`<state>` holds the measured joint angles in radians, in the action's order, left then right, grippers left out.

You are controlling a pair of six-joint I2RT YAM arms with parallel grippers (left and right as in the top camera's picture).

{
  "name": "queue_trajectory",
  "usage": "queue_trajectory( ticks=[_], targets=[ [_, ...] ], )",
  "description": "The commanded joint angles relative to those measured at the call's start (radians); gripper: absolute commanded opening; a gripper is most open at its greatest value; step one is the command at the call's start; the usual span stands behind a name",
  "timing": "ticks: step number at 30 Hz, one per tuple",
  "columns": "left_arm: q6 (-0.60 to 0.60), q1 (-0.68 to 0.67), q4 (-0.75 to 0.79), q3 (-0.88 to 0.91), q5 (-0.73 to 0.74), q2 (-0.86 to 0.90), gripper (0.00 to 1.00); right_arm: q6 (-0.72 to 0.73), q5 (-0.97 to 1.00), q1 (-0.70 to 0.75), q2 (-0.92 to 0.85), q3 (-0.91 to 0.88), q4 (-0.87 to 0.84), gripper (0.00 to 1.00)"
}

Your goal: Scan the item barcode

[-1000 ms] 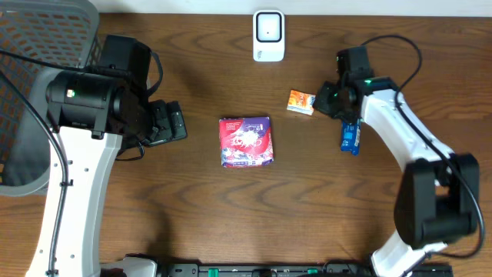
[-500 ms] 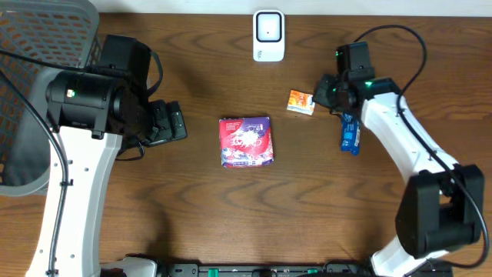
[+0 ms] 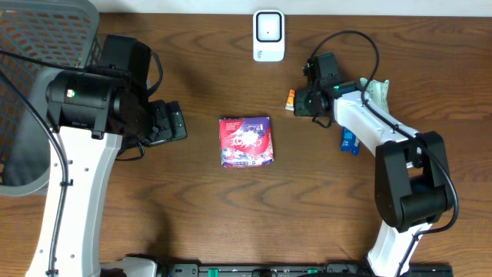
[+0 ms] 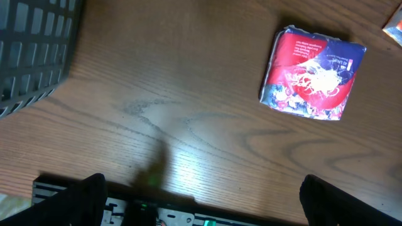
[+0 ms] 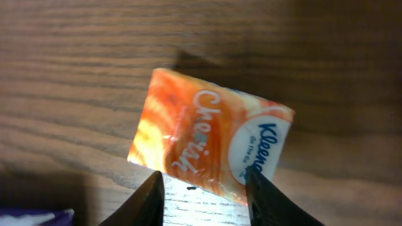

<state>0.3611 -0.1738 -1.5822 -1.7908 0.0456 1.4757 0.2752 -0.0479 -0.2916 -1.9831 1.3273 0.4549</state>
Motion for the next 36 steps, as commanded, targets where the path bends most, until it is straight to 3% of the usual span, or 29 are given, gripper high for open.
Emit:
queue_trajectory(
  ticks=[1, 6, 12, 20, 26, 31, 34, 36],
  targets=[
    [-0.013, 0.002, -0.003, 0.000, -0.013, 0.007, 0.98, -0.197, 0.050, -0.022, 0.000, 0.000, 0.001, 0.36],
    [-0.013, 0.002, -0.003, 0.000, -0.013, 0.007, 0.98, -0.236, 0.094, -0.031, 0.000, 0.000, 0.020, 0.33],
    [-0.013, 0.002, -0.003, 0.000, -0.013, 0.007, 0.98, -0.139, 0.021, -0.042, 0.000, 0.000, 0.072, 0.25],
    [-0.013, 0.002, -0.003, 0.000, -0.013, 0.007, 0.98, -0.064, -0.050, -0.136, 0.003, 0.000, 0.128, 0.24],
    [-0.013, 0.002, -0.003, 0.000, -0.013, 0.007, 0.98, -0.036, 0.024, -0.212, 0.050, 0.028, 0.134, 0.34],
    [-0.013, 0.002, -0.003, 0.000, -0.013, 0.007, 0.98, -0.042, 0.277, -0.208, 0.081, 0.076, 0.112, 0.42],
    [-0.013, 0.002, -0.003, 0.000, -0.013, 0.007, 0.98, -0.127, 0.343, -0.190, 0.070, 0.075, 0.055, 0.42],
    [-0.013, 0.002, -0.003, 0.000, -0.013, 0.007, 0.98, -0.182, 0.342, -0.174, 0.055, 0.075, 0.014, 0.50]
  ],
)
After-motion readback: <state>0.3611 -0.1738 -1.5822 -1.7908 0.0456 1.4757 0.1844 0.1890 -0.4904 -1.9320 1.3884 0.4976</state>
